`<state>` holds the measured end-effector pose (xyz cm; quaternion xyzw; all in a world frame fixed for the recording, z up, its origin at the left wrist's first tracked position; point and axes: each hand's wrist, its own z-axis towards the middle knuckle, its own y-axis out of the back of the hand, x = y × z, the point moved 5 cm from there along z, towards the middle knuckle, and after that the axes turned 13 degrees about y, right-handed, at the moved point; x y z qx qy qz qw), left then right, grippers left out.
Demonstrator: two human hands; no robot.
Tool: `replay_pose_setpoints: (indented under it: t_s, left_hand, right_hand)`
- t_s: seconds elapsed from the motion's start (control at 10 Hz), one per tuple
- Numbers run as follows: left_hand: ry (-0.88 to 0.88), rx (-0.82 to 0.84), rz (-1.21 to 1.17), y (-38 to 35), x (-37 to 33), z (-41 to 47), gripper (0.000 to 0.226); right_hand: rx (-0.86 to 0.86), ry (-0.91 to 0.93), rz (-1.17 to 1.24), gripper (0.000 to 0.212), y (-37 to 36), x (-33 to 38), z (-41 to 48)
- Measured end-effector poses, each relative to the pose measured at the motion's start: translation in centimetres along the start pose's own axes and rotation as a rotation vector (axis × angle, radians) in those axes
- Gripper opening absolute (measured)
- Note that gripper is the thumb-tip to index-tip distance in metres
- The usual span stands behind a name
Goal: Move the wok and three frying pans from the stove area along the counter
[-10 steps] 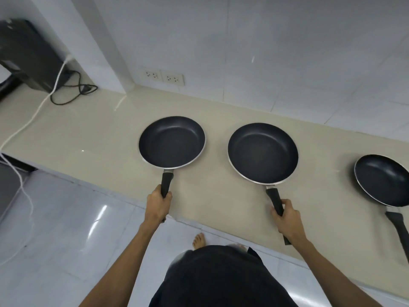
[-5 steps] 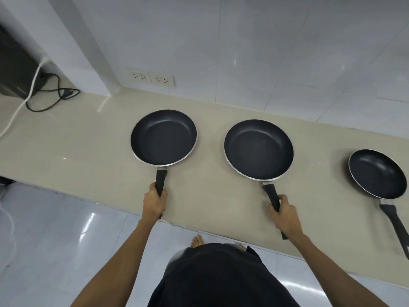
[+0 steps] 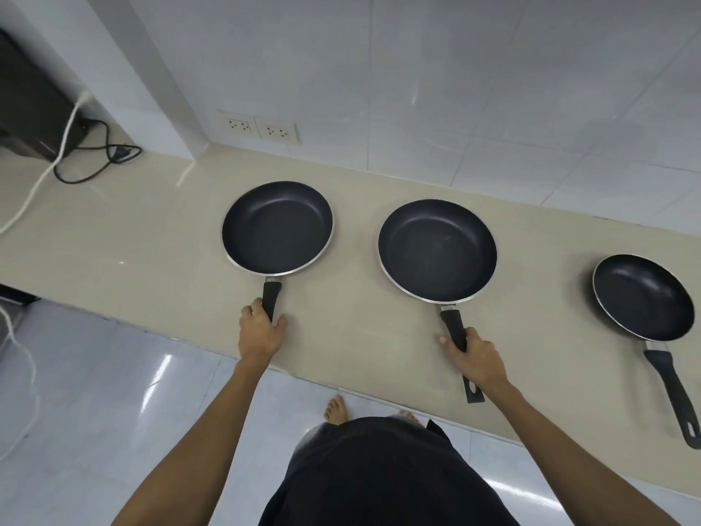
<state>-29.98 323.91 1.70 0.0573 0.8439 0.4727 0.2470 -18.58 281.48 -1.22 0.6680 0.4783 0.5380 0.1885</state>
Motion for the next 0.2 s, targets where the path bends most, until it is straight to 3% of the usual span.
replay_pose_setpoints:
  t_s: [0.2]
  left_hand:
    - [-0.167, -0.091, 0.199, -0.2, -2.5, -3.3, 0.078]
  right_hand:
    - [0.017, 0.074, -0.005, 0.053, 1.6, -0.1, 0.6]
